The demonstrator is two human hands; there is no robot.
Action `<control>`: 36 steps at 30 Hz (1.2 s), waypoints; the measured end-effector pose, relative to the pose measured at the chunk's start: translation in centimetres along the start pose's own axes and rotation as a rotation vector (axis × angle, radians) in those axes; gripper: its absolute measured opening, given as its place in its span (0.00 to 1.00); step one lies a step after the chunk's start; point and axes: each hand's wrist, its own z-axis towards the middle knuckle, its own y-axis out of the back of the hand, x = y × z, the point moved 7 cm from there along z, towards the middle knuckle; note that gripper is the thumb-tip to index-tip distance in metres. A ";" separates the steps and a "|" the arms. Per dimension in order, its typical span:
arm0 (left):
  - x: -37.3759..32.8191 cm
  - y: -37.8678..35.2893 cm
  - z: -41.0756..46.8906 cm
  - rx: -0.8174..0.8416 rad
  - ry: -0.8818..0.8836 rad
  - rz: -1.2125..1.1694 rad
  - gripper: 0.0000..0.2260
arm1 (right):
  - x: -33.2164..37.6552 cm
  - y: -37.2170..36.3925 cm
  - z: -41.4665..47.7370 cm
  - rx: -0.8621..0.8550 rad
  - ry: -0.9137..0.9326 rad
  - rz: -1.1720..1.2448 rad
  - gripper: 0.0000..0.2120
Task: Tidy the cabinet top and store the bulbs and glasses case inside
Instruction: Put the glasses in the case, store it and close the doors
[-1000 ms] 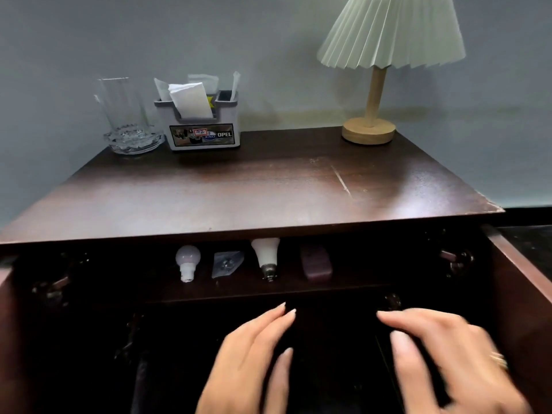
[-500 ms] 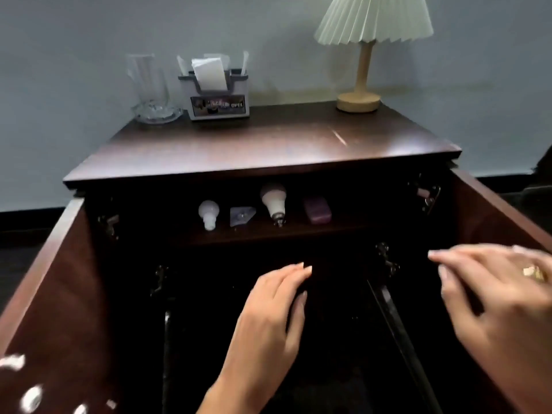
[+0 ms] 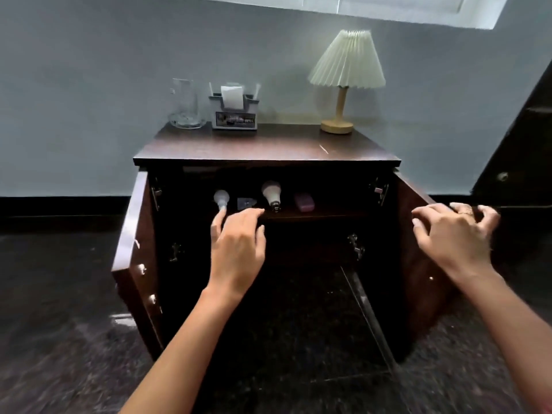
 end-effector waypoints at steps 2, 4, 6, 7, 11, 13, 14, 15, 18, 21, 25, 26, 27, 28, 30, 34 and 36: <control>0.6 1.0 -0.3 -0.013 0.001 0.092 0.17 | -1.0 -0.5 -0.2 0.097 -0.053 -0.028 0.09; 1.3 2.8 -0.5 -0.052 0.003 0.209 0.16 | -1.2 -0.8 -0.4 0.184 -0.071 -0.049 0.11; 2.3 4.9 -0.4 -0.083 0.049 0.316 0.17 | -1.0 -0.8 -0.5 0.224 -0.069 -0.024 0.13; 2.9 5.8 -0.4 -0.088 0.095 0.360 0.18 | -0.9 -0.8 -0.6 0.228 -0.068 -0.003 0.13; 6.3 8.4 -1.1 0.037 0.431 0.481 0.24 | 0.5 -0.3 -1.0 0.178 -0.034 0.049 0.11; 7.8 9.1 -1.7 0.147 0.612 0.504 0.27 | 1.6 -0.1 -1.2 0.151 -0.019 0.076 0.10; 8.4 9.3 -2.0 0.184 0.675 0.495 0.26 | 2.2 0.0 -1.2 0.138 -0.011 0.089 0.10; 8.5 9.4 -2.2 0.205 0.705 0.478 0.25 | 2.8 0.1 -1.3 0.125 -0.005 0.106 0.10; 7.8 9.0 -2.2 0.214 0.664 0.441 0.18 | 4.5 0.2 -1.4 0.086 0.019 0.160 0.09; 6.5 8.5 -1.8 0.196 0.610 0.387 0.12 | 5.9 0.2 -1.5 0.054 0.051 0.209 0.07; 3.0 6.4 -1.1 0.198 0.519 0.288 0.09 | 7.3 -0.2 -1.3 0.052 0.064 0.251 0.06; 2.1 5.4 -1.0 0.204 0.489 0.256 0.09 | 7.7 -0.3 -1.3 0.054 0.077 0.253 0.05; 1.3 4.2 -0.8 0.210 0.455 0.231 0.09 | 8.1 -0.4 -1.4 0.062 0.097 0.244 0.04; 0.7 2.8 -0.6 0.215 0.417 0.216 0.10 | 8.6 -0.5 -1.4 0.073 0.121 0.232 0.04; -0.3 0.2 0.0 0.224 0.347 0.215 0.12 | 9.4 -0.9 -1.3 0.108 0.159 0.218 0.07; -0.8 -2.8 1.2 0.208 0.296 0.242 0.13 | 11.1 -1.1 -1.0 0.116 0.239 0.177 0.07; -0.9 -3.3 2.0 0.145 0.239 0.253 0.12 | 11.8 -1.6 -0.8 0.116 0.270 0.174 0.11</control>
